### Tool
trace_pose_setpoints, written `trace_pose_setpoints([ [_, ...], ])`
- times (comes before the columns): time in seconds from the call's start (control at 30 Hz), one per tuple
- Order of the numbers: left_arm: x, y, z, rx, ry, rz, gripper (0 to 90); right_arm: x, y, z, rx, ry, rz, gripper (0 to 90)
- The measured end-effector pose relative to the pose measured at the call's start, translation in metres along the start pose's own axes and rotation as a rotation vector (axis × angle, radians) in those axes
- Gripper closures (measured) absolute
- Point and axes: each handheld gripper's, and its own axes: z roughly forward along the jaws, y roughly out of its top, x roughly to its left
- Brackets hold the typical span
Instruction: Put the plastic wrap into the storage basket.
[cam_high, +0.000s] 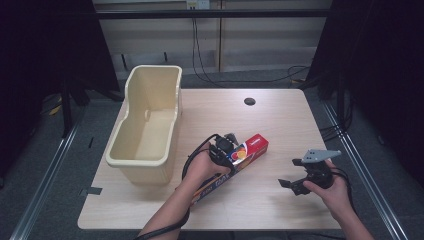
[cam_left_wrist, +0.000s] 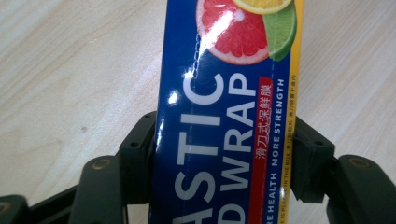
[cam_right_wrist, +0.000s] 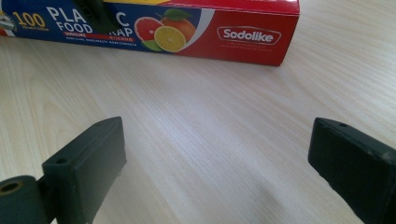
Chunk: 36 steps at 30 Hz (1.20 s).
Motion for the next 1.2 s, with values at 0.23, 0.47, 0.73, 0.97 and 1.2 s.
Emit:
trace_pose_setpoints([
  [0.23, -0.001, 0.003, -0.002, 0.038, -0.02, -0.048, 39.7, 0.0, 0.0, 0.0, 0.007, -0.006, -0.004, 4.2],
  [0.47, 0.0, 0.003, -0.012, 0.054, -0.052, -0.077, 40.1, -0.001, 0.0, 0.001, 0.004, -0.005, -0.002, 4.3],
  [0.73, 0.002, 0.003, -0.03, 0.059, -0.061, -0.11, 40.3, -0.001, 0.002, 0.003, 0.002, 0.005, -0.003, 3.8],
  [0.97, 0.006, 0.004, -0.05, 0.038, -0.077, -0.133, 40.3, -0.001, 0.004, 0.006, -0.002, 0.022, -0.008, 3.0],
  [1.2, 0.008, 0.006, -0.066, 0.045, -0.074, -0.153, 40.3, 0.0, 0.004, 0.006, 0.003, 0.017, -0.01, 3.0],
])
